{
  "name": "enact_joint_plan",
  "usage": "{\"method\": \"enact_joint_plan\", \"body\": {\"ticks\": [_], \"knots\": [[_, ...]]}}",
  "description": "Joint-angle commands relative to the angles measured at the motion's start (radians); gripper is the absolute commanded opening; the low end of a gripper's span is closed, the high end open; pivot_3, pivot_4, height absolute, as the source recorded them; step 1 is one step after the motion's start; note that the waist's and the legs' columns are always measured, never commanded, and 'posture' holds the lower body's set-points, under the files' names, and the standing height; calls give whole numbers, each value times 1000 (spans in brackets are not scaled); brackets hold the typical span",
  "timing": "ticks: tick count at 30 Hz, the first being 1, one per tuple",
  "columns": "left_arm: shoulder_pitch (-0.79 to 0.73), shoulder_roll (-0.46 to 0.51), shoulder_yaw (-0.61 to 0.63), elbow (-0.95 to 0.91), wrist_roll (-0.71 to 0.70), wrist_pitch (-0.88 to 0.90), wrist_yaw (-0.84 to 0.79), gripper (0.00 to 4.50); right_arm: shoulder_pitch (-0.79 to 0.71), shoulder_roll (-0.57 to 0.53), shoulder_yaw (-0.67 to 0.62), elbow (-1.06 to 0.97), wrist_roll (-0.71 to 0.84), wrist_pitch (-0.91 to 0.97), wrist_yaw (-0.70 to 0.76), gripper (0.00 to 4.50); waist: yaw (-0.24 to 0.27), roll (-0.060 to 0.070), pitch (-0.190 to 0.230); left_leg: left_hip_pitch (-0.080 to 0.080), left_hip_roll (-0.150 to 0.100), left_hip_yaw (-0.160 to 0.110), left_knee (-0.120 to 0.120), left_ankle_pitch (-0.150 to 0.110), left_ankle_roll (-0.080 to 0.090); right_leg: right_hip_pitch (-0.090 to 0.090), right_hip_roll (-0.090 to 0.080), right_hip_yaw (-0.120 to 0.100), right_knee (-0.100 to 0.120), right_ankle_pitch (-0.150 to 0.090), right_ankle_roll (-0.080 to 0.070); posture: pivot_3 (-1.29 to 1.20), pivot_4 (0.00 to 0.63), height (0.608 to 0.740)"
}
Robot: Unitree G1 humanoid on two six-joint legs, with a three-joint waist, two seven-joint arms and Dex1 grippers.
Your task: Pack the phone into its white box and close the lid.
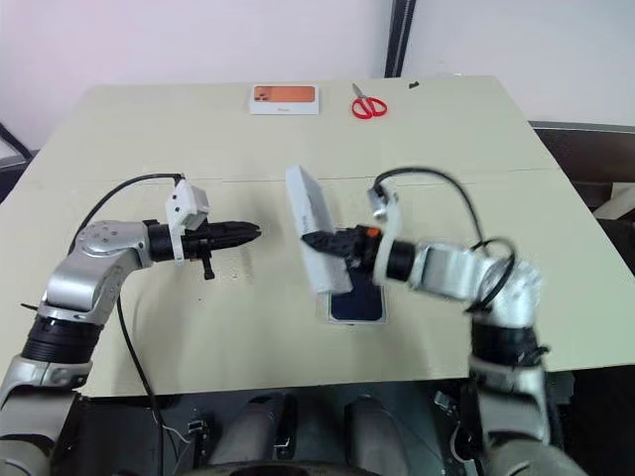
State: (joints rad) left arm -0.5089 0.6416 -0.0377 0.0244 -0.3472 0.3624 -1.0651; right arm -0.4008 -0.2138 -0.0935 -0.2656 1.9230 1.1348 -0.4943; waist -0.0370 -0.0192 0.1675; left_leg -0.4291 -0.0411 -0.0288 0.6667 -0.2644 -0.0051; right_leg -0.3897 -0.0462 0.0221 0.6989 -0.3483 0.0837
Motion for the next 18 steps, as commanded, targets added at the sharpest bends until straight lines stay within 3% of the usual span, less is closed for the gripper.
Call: {"method": "enact_joint_plan", "body": {"ticks": [1,4,7,12,15,18], "knots": [[-10,9,-13,-25,15,-24,-13,434,33,107,39,-149,49,-169,-181,21,-6,0,0,0,0,0,0,0,0,0,0,0,0,0,0,0,150,740],[1,15,-37,-38,29,-31,-31,434,61,205,66,-200,49,-262,-345,21,-8,0,0,1,0,-1,-1,0,0,-1,0,0,0,0,0,0,150,740],[9,18,-49,-52,26,-23,-51,434,87,232,68,-204,49,-298,-464,21,-5,0,0,1,0,-1,-1,0,-1,-1,0,0,0,0,0,0,150,740],[14,12,-58,-69,19,-15,-70,434,108,243,49,-202,49,-311,-533,21,-8,0,0,1,0,-1,-2,1,-1,-1,0,0,-1,0,0,0,150,740],[11,1,-81,-74,30,-19,-74,434,111,210,27,-189,49,-287,-511,909,-6,1,0,1,0,-1,-2,1,-1,-1,0,0,-1,0,0,0,150,740],[2,-19,-103,-73,40,-25,-72,434,92,160,4,-168,49,-255,-461,2402,-5,1,0,1,0,0,-2,1,-1,0,0,0,-1,0,0,0,150,740]]}}
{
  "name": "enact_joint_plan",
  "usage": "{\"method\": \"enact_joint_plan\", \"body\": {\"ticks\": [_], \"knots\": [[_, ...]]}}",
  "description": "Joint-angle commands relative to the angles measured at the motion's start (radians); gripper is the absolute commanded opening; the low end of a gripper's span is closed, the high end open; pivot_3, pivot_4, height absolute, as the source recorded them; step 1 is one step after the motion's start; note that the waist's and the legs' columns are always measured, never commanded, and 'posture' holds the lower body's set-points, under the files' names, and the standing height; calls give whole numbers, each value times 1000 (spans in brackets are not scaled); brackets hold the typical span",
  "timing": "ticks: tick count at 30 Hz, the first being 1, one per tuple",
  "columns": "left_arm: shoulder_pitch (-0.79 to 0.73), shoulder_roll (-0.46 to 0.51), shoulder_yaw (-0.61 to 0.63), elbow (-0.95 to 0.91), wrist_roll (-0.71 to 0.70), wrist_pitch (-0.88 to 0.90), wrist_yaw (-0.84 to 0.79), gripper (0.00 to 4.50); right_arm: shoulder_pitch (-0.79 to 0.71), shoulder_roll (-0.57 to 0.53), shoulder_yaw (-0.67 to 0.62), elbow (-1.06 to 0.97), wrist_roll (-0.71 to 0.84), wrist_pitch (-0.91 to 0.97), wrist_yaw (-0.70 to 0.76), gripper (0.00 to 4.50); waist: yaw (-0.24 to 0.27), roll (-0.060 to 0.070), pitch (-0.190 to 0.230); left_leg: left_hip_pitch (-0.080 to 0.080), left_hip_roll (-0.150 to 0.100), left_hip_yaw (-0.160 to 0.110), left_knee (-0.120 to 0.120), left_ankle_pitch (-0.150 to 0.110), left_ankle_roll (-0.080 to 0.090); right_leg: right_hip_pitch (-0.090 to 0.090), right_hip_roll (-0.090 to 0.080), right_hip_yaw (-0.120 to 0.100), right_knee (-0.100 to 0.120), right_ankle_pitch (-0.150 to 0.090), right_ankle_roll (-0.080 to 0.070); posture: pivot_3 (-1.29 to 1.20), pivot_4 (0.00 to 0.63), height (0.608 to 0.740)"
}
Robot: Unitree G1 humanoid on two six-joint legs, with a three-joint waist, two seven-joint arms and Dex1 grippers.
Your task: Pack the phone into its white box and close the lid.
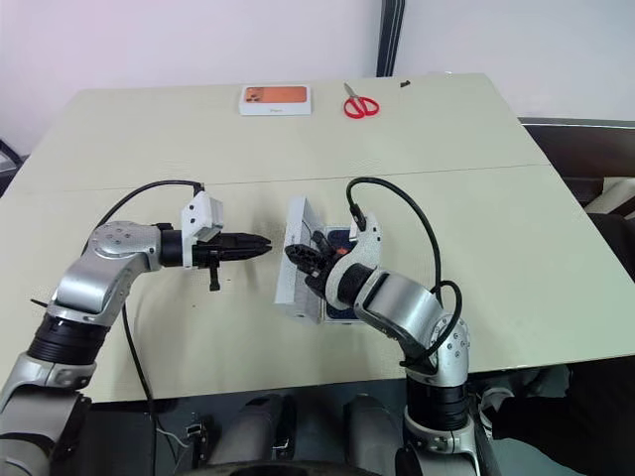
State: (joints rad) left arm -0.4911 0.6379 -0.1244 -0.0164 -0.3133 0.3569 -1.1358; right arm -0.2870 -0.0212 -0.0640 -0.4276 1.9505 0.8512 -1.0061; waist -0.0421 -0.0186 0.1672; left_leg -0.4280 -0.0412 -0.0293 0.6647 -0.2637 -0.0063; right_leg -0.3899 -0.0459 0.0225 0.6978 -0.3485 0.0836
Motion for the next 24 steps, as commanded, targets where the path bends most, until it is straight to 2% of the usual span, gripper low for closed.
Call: {"method": "enact_joint_plan", "body": {"ticks": [1,4,9,12,20,23,24], "knots": [[-21,-24,-25,-30,11,-21,4,434,-33,-57,-34,4,22,44,77,2910,0,0,0,0,0,0,0,0,0,0,0,0,0,0,0,0,150,740],[-40,-54,-57,-21,35,-31,15,434,-116,-231,-73,79,22,139,224,4461,1,0,0,0,0,0,0,0,0,0,0,0,0,0,0,0,150,740],[-76,-110,-108,-8,68,-47,28,434,-252,-539,-89,245,22,236,383,4461,4,1,0,0,0,1,0,0,1,1,0,0,-1,0,0,0,150,740],[-109,-152,-131,-17,63,-27,27,434,-303,-677,-67,302,-97,290,513,4461,4,0,0,-1,0,1,0,-1,1,1,0,0,-2,0,0,0,150,740],[-173,-207,-206,24,123,-53,27,434,-324,-808,-1,317,-515,299,811,4461,5,0,0,-1,1,2,1,-1,2,1,0,0,-2,0,0,0,150,740],[-175,-207,-175,20,102,-36,38,434,-331,-862,53,287,-708,262,948,3612,7,0,0,-2,1,2,1,-1,2,1,0,0,-2,0,0,0,150,740],[-173,-204,-163,15,93,-29,40,434,-330,-878,70,279,-765,251,992,3094,8,0,0,-1,1,2,1,-1,2,1,0,1,-2,0,0,0,150,740]]}}
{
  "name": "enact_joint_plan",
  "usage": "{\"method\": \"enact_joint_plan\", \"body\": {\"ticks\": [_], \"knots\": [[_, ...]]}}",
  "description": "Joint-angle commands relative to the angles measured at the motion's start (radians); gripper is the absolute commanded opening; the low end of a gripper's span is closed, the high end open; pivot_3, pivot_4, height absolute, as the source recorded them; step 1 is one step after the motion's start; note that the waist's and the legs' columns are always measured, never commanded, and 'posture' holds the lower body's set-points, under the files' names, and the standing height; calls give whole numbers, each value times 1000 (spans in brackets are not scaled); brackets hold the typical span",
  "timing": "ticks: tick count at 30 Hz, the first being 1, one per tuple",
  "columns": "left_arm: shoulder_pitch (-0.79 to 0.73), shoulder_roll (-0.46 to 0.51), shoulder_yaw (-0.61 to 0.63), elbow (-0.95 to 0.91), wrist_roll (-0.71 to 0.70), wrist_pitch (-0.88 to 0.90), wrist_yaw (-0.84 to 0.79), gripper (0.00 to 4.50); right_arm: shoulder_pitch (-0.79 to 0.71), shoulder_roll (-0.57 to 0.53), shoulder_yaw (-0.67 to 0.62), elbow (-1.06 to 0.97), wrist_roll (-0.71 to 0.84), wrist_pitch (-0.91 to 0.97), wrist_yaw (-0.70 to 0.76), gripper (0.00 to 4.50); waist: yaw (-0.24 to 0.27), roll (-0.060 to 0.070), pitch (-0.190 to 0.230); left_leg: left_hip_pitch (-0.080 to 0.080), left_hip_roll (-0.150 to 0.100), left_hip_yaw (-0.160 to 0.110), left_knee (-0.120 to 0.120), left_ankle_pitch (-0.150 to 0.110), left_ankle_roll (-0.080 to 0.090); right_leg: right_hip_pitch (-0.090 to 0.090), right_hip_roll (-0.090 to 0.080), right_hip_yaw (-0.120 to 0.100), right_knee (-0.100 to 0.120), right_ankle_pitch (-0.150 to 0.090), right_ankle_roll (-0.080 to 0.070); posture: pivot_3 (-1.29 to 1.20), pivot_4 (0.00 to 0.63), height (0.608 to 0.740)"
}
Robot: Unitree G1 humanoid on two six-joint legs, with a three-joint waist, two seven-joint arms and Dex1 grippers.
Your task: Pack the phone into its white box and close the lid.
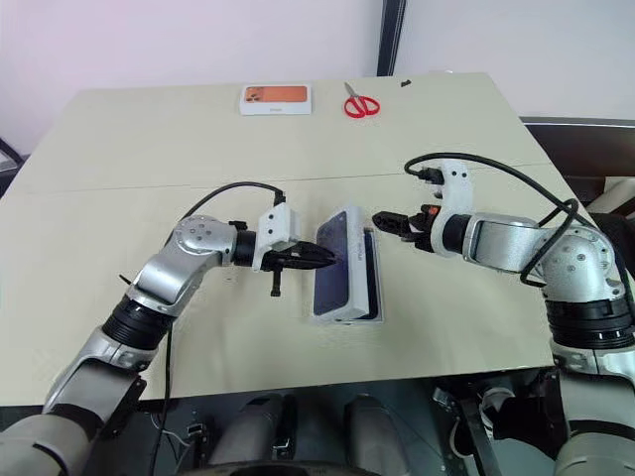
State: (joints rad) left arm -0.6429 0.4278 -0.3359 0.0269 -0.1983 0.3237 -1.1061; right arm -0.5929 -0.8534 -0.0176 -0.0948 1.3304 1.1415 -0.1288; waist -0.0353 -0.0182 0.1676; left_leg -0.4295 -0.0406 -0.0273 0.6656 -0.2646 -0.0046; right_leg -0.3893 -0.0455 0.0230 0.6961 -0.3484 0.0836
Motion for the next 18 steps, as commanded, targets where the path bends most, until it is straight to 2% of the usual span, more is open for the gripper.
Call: {"method": "enact_joint_plan", "body": {"ticks": [1,2,5,6,7,9,11,18], "knots": [[-17,14,65,-36,-31,16,16,434,-25,-75,58,-74,-219,-59,173,2405,1,0,0,0,0,0,0,0,0,0,0,0,0,0,0,0,150,740],[-14,20,75,-41,-37,24,20,434,-25,-93,80,-87,-272,-72,216,2073,2,0,0,0,0,0,0,0,0,0,0,0,0,0,0,0,150,740],[0,48,96,-51,-31,27,25,434,-26,-157,154,-145,-428,-133,360,595,4,0,0,0,0,0,1,0,0,0,0,0,0,0,0,0,150,740],[11,72,105,-59,-28,29,22,434,-28,-206,206,-187,-522,-187,430,201,6,0,0,0,0,0,1,0,0,0,0,0,0,0,0,0,150,740],[20,88,110,-65,-26,31,20,434,-28,-238,241,-214,-592,-227,484,43,7,1,1,0,0,0,1,0,0,-1,0,0,0,0,0,0,150,740],[33,115,108,-79,-28,38,8,434,-14,-301,302,-267,-724,-320,591,43,12,1,1,0,0,0,0,0,0,-1,0,0,0,0,0,0,150,740],[42,134,87,-92,-24,41,-8,434,0,-319,327,-291,-793,-363,666,43,18,1,1,0,0,0,1,0,0,-1,0,0,0,0,0,0,150,740],[33,145,-46,-71,73,26,-47,434,52,-317,389,-373,-978,-445,840,43,29,1,1,0,0,-1,2,0,0,1,-1,0,-2,0,0,0,150,740]]}}
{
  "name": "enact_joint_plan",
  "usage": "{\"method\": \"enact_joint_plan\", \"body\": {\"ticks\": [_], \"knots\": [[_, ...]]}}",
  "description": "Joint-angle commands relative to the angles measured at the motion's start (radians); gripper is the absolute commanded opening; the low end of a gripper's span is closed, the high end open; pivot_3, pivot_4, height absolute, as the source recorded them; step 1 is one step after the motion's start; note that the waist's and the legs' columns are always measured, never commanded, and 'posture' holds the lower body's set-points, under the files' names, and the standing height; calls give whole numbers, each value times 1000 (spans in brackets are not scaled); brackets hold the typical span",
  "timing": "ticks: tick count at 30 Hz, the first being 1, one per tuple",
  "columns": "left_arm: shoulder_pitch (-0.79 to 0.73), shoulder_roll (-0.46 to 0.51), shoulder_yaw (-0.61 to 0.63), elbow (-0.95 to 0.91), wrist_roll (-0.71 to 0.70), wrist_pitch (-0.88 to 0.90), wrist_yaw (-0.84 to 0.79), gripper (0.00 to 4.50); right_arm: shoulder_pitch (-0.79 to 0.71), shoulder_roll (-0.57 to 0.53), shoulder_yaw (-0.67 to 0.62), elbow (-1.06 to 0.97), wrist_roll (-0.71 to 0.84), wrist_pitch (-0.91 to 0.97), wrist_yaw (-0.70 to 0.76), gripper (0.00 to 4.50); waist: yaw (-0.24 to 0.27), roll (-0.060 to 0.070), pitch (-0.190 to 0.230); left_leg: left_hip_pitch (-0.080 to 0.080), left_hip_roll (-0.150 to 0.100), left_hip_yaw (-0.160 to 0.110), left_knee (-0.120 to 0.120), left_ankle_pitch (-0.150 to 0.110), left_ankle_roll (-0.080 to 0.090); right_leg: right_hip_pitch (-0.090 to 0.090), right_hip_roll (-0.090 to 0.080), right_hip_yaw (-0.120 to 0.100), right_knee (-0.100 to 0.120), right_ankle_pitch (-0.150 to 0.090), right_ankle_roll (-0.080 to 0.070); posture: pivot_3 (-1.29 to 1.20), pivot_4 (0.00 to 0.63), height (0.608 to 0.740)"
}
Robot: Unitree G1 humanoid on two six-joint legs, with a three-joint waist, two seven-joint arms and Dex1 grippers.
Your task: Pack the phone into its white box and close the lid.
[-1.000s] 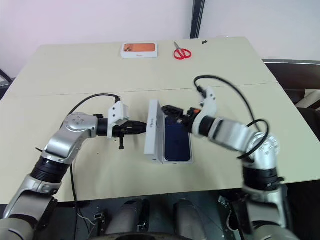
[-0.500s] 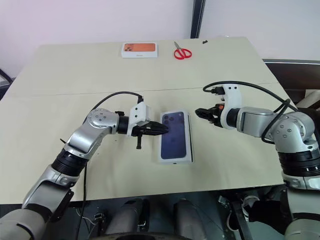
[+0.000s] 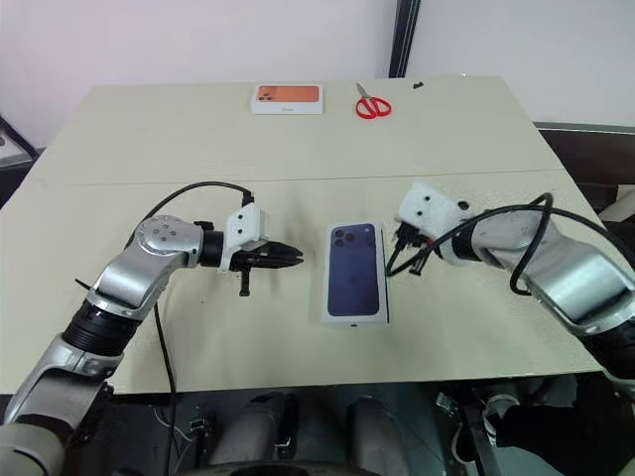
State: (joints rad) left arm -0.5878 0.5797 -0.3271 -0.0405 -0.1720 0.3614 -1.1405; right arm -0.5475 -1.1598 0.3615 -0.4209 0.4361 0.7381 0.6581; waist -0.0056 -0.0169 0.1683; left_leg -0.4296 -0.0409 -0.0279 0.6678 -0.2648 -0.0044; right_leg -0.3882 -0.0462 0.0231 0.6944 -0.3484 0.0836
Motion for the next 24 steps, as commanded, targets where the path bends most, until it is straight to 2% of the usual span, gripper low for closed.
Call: {"method": "enact_joint_plan", "body": {"ticks": [1,10,24], "knots": [[-27,-11,-69,0,56,-13,-17,434,8,0,13,-48,-104,-43,63,43,-2,0,0,0,0,0,0,0,0,0,0,0,0,0,0,0,150,740],[-52,-53,-109,25,100,-6,-19,434,30,70,-2,-51,-212,-28,130,43,-6,0,0,0,0,0,0,0,0,-1,0,0,1,0,0,0,150,740],[-32,-120,-61,9,70,13,53,434,71,129,-60,-77,-251,2,183,43,-4,0,0,0,0,0,0,0,0,-1,0,0,2,0,0,0,150,740]]}}
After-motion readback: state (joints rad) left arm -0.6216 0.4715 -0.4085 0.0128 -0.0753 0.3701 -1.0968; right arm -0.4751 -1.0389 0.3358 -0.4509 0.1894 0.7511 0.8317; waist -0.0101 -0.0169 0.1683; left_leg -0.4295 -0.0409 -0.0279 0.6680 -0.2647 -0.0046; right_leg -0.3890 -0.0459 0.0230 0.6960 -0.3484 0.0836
